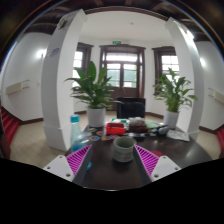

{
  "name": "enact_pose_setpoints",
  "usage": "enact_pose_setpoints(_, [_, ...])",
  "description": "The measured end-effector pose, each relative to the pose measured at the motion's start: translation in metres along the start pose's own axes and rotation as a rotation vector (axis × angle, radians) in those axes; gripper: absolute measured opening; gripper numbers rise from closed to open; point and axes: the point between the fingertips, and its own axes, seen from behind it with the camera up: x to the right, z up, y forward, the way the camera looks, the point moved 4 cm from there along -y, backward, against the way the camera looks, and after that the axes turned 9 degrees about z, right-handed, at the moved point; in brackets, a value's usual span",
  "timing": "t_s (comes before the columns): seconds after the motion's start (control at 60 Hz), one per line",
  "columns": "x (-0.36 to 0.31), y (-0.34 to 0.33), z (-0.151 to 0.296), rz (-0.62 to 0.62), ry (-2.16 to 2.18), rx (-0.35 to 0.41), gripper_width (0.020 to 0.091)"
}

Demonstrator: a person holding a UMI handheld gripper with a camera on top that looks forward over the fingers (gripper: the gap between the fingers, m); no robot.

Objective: Pour water

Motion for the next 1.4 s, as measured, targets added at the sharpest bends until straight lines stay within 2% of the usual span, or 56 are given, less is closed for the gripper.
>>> enact_pose_setpoints(0.2, [-0.079, 0.036, -0.033, 0.170, 0.062, 0.069, 0.0826])
enact_pose_setpoints(0.35, [-0.106, 0.079, -0.041, 0.178, 0.072, 0.097, 0.0826])
enact_pose_setpoints(0.417, [-0.142, 0.122, -0.063, 0.169, 0.073, 0.096, 0.0821])
enact_pose_setpoints(0.617, [-0.148, 0.166, -0.064, 0.150, 0.031, 0.098, 0.0807])
enact_pose_setpoints(0.65, [-0.146, 0.168, -0.065, 0.142, 0.019, 0.093, 0.0795])
enact_pose_setpoints(0.667, [-0.145, 0.170, -0.066, 0.137, 0.013, 0.092, 0.0765])
enact_pose_setpoints(0.75, [-0.134, 0.178, -0.067, 0.065, -0.023, 0.098, 0.0541])
enact_pose_setpoints(0.783, [-0.137, 0.177, -0.068, 0.066, -0.032, 0.107, 0.0538])
enact_pose_setpoints(0.8, [-0.138, 0.177, -0.068, 0.070, -0.037, 0.111, 0.0505])
enact_pose_setpoints(0.883, [-0.140, 0.177, -0.068, 0.081, -0.040, 0.132, 0.0425])
enact_pose_setpoints(0.9, [-0.140, 0.177, -0.068, 0.079, -0.031, 0.135, 0.0437])
enact_pose_setpoints(0.917, [-0.139, 0.176, -0.068, 0.078, -0.020, 0.139, 0.0396])
enact_pose_setpoints(1.033, [-0.136, 0.178, -0.066, 0.090, 0.023, 0.176, 0.0396])
enact_pose_setpoints(1.25, [-0.119, 0.181, -0.060, 0.094, 0.192, 0.168, 0.0398])
enact_pose_setpoints(1.4, [-0.105, 0.190, -0.034, 0.135, 0.616, 0.261, 0.0397])
